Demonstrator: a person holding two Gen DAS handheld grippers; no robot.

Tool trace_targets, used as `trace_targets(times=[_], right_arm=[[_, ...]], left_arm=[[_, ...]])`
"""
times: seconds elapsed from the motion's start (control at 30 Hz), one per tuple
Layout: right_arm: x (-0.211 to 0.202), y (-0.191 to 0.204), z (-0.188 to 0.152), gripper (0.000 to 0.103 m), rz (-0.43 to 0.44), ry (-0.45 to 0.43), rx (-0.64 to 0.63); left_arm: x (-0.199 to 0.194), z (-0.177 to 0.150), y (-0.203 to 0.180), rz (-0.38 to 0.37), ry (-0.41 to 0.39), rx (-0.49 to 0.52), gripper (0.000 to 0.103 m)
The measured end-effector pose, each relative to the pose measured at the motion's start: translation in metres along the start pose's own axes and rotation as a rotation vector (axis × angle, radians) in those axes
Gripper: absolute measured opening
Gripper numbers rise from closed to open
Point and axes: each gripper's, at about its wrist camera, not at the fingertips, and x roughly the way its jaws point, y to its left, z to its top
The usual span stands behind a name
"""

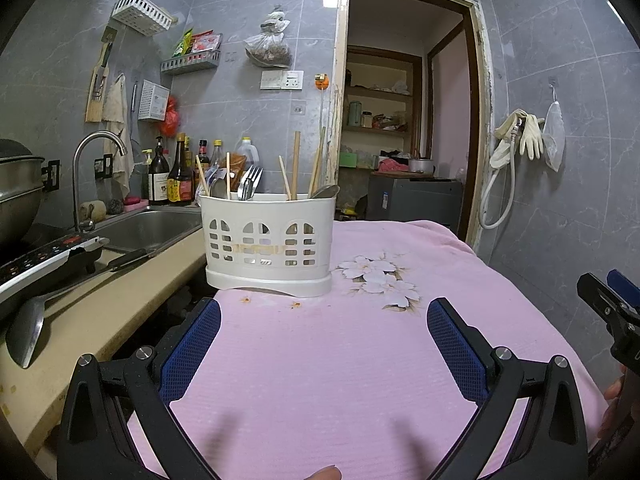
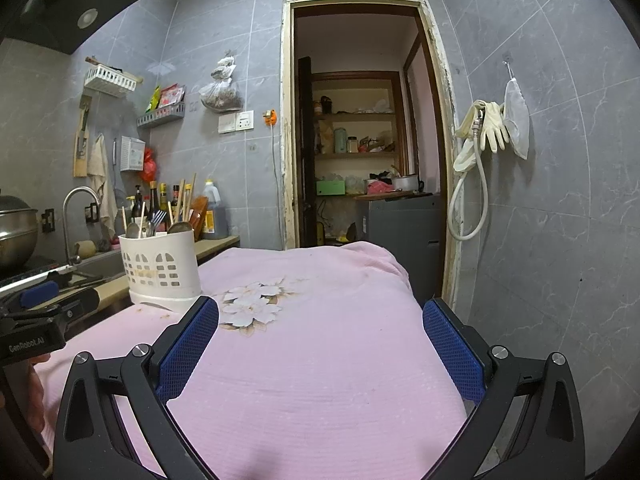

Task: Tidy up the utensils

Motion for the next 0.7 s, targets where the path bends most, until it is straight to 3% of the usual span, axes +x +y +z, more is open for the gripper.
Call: trace_targets(times=[0.7], right_arm=[[0.0019,-0.0017,-0.0053,0.103,0.001,0.005,0.002]], left_arm=[[-0.0009,-0.0017,0.0009,-0.002,0.001,-0.003,0.101]])
